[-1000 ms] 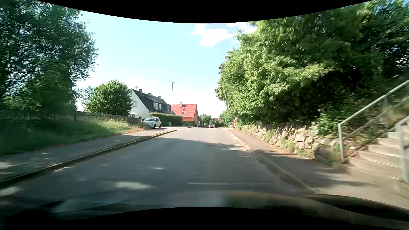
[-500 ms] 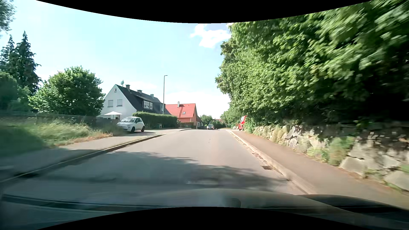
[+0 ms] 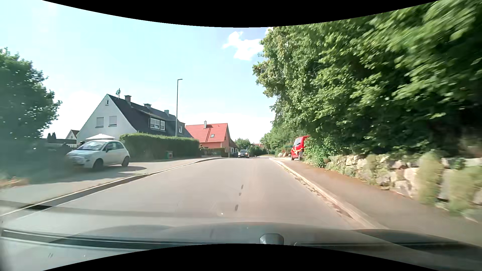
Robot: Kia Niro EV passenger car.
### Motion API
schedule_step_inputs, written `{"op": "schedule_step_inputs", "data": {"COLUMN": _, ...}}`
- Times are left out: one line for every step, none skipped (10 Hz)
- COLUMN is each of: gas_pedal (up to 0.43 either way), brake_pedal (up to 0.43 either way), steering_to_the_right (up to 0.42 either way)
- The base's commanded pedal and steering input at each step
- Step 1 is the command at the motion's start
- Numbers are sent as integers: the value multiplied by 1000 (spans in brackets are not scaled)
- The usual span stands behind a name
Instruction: Follow the waypoints while adhering to traffic rules and regulations
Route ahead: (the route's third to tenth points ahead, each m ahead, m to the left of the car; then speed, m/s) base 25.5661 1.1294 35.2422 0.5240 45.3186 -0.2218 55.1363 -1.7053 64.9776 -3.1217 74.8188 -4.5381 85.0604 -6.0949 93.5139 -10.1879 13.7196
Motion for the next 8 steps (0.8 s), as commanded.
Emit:
{"op": "schedule_step_inputs", "data": {"gas_pedal": 0, "brake_pedal": 6, "steering_to_the_right": 0}}
{"op": "schedule_step_inputs", "data": {"gas_pedal": 0, "brake_pedal": 6, "steering_to_the_right": 1}}
{"op": "schedule_step_inputs", "data": {"gas_pedal": 0, "brake_pedal": 6, "steering_to_the_right": 3}}
{"op": "schedule_step_inputs", "data": {"gas_pedal": 0, "brake_pedal": 6, "steering_to_the_right": 6}}
{"op": "schedule_step_inputs", "data": {"gas_pedal": 0, "brake_pedal": 6, "steering_to_the_right": 7}}
{"op": "schedule_step_inputs", "data": {"gas_pedal": 0, "brake_pedal": 6, "steering_to_the_right": 7}}
{"op": "schedule_step_inputs", "data": {"gas_pedal": 0, "brake_pedal": 6, "steering_to_the_right": 7}}
{"op": "schedule_step_inputs", "data": {"gas_pedal": 0, "brake_pedal": 6, "steering_to_the_right": 7}}
